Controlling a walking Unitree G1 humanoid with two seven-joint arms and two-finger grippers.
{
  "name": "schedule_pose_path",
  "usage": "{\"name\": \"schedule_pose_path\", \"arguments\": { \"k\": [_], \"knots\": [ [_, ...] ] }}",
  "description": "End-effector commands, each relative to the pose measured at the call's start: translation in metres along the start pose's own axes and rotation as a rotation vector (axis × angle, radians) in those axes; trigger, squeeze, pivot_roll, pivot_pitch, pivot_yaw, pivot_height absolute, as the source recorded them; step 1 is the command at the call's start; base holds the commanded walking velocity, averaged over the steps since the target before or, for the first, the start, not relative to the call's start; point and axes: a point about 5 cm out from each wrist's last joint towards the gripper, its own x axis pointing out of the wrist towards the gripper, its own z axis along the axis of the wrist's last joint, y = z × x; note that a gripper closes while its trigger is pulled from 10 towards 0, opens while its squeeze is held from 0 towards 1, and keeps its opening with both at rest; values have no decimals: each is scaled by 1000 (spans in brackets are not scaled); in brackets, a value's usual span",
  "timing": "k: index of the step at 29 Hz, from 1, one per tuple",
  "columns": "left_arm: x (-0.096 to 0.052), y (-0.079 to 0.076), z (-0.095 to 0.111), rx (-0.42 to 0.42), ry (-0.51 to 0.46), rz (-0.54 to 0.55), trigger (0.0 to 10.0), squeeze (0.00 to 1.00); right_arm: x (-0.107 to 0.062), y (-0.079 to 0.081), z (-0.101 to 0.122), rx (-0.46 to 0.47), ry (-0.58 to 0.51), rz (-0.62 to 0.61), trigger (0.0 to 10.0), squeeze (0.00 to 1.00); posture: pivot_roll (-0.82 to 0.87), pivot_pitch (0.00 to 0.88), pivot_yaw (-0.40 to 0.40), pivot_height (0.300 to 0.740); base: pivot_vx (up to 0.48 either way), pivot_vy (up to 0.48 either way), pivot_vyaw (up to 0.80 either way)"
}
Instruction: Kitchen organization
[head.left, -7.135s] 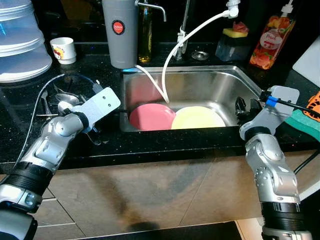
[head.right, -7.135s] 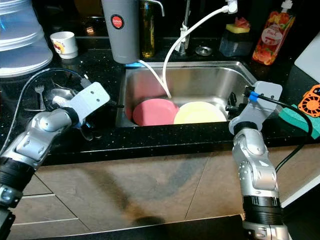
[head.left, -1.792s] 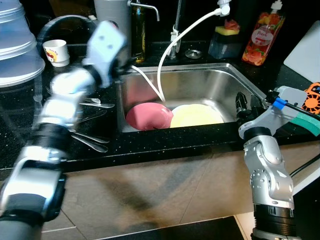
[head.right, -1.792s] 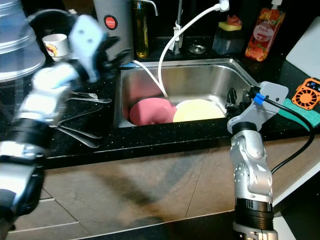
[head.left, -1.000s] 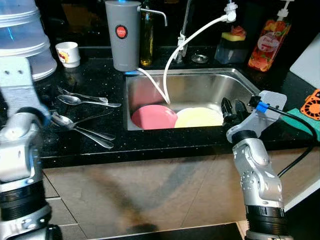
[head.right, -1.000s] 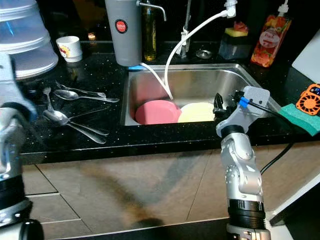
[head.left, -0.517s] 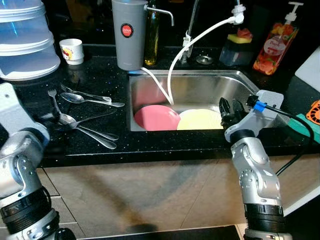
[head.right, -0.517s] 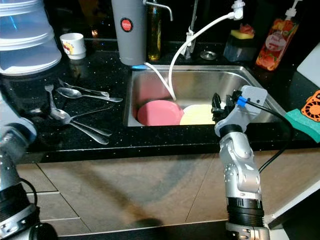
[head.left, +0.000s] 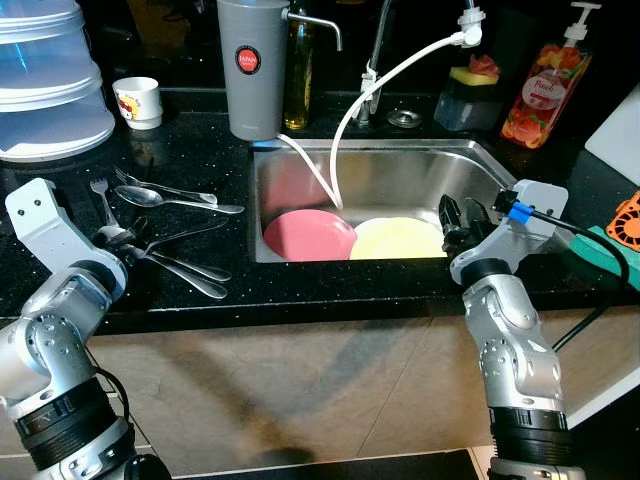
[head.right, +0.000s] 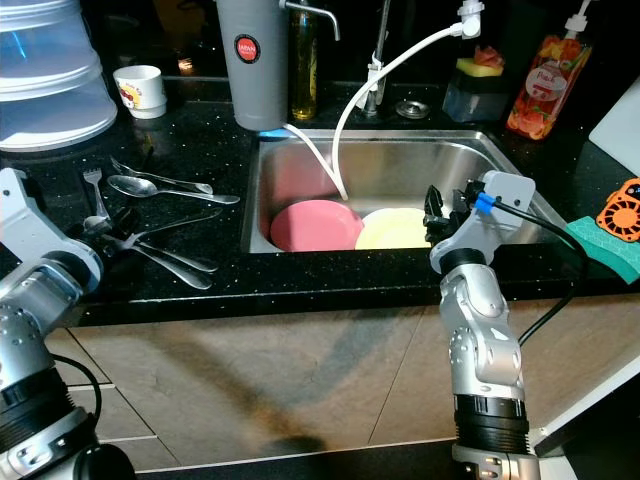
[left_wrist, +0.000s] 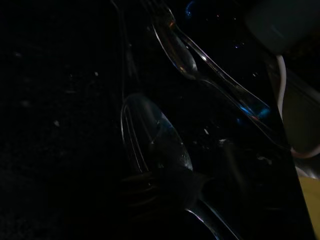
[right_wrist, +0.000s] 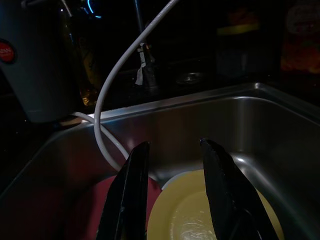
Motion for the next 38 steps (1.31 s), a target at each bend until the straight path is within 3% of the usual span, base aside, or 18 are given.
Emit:
{"name": "schedule_pose_path", "arguments": {
  "k": [1, 9, 11, 12, 15, 17, 22, 25, 30, 33, 34, 35, 38],
  "knots": [
    [6, 4, -16, -46, 73, 43, 0, 0, 2, -2, 1, -7, -3, -6, 10000, 0, 129, 0, -46, 740, 0, 0, 0],
    [11, 1, -4, -94, -3, 47, 0, 0, 2, -3, 1, -8, -5, -7, 10000, 0, 125, 0, -46, 740, 0, 0, 0],
    [12, -4, 4, -68, -52, 10, 0, 0, 2, -2, 1, -8, -5, -7, 10000, 0, 124, 0, -47, 740, 0, 0, 0],
    [13, -7, 8, -28, -73, 12, 10000, 0, 2, -2, 1, -8, -5, -7, 10000, 0, 124, 0, -48, 740, 0, 0, 0],
    [14, -10, 15, 28, -108, 24, 10000, 0, 3, -2, 1, -9, -6, -7, 10000, 0, 124, 0, -48, 740, 0, 0, 0],
    [14, -19, 36, 72, -223, 10, 10000, 0, 3, -3, 2, -10, -11, -8, 10000, 0, 115, 0, -45, 740, 0, 0, 0],
    [13, -30, 52, 88, -296, -37, 10000, 0, 4, -3, 3, -12, -13, -9, 10000, 0, 110, 0, -48, 740, 0, 0, 0],
    [15, -45, 69, 97, -358, -98, 10000, 0, 4, -4, 4, -14, -16, -9, 10000, 0, 110, 0, -48, 740, 0, 0, 0],
    [23, -56, 76, 104, -391, -114, 10000, 0, 4, -3, 4, -14, -19, -9, 10000, 0, 103, 0, -50, 740, 0, 0, 0],
    [35, -80, 79, 119, -389, -190, 10000, 0, 4, -3, 5, -14, -22, -9, 10000, 0, 81, 0, -44, 740, 0, 0, 0],
    [35, -80, 79, 119, -389, -190, 10000, 0, 4, -3, 5, -14, -22, -9, 10000, 0, 81, 0, -44, 740, 0, 0, 0],
    [41, -102, 70, 152, -345, -284, 10000, 0, 3, -4, 5, -16, -24, -14, 10000, 0, 73, 0, -39, 740, 0, 0, 0],
    [43, -114, 64, 150, -320, -342, 10000, 0, 3, -5, 6, -18, -26, -18, 10000, 0, 73, 0, -39, 740, 0, 0, 0]
  ]
}}
